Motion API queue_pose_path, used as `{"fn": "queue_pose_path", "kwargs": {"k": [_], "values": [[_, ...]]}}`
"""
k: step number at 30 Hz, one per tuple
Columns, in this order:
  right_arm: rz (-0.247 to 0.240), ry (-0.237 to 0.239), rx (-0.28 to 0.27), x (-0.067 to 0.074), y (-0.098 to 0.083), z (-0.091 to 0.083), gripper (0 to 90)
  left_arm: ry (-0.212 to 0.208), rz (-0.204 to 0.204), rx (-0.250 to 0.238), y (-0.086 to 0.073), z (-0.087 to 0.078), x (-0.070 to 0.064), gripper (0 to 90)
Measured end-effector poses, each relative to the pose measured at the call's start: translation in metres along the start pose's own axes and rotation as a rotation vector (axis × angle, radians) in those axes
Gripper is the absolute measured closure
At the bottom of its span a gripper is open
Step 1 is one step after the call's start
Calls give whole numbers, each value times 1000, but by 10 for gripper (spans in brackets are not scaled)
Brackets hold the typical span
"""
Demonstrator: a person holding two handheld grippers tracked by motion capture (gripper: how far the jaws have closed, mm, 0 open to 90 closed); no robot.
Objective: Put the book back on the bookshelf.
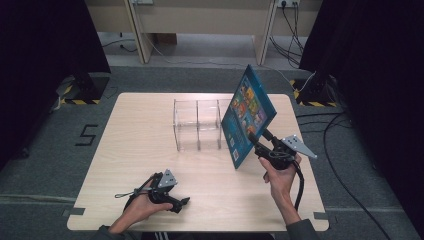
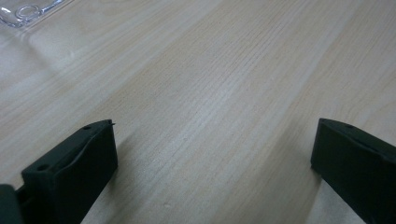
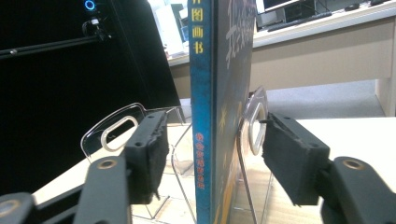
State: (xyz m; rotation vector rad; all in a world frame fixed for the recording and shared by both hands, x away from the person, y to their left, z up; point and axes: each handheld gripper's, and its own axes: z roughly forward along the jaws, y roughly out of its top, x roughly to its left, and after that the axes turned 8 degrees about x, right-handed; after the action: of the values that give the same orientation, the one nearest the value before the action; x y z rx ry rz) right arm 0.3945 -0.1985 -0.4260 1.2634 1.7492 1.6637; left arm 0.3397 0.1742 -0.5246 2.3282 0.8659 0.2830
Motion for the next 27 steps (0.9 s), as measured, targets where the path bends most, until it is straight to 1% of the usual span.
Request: {"fn": "queue_pose_path", "kwargs": {"k": [2, 5, 6, 9, 11, 12, 13, 14, 19, 20, 22, 24, 27], "values": [[-4, -5, 6, 1, -1, 0, 344, -1, 1, 0, 0, 0, 0, 0], [-6, -4, 8, 1, -2, 0, 320, -1, 2, 0, 0, 0, 0, 0], [-5, -5, 10, 1, -3, -1, 286, -2, 4, 0, 0, 0, 0, 0], [-6, -7, 13, 1, -4, -3, 264, -3, 4, 0, 0, 0, 0, 0], [-5, -6, 13, 1, -4, -3, 259, -3, 5, 0, 0, 0, 0, 0], [-23, -9, 23, 2, -5, -5, 246, -3, 5, 0, 0, 0, 0, 0], [-23, -9, 23, 2, -5, -5, 246, -3, 5, 0, 0, 0, 0, 0], [-41, -13, 23, 2, -5, -6, 243, -3, 5, 0, 0, 0, 0, 0], [-60, -24, 27, 4, -8, -12, 229, -6, 7, 1, 0, 0, 0, 0], [-78, -30, 35, 4, -10, -15, 229, -6, 7, 1, 0, 0, 0, 0], [-80, -31, 35, 4, -11, -16, 229, -7, 7, 1, -1, 0, 0, 0], [-80, -22, 36, 4, -13, -20, 227, -7, 8, 1, -1, 0, 0, 0], [-90, -29, 45, 4, -14, -23, 216, -7, 8, 1, -1, 0, 0, 0]]}}
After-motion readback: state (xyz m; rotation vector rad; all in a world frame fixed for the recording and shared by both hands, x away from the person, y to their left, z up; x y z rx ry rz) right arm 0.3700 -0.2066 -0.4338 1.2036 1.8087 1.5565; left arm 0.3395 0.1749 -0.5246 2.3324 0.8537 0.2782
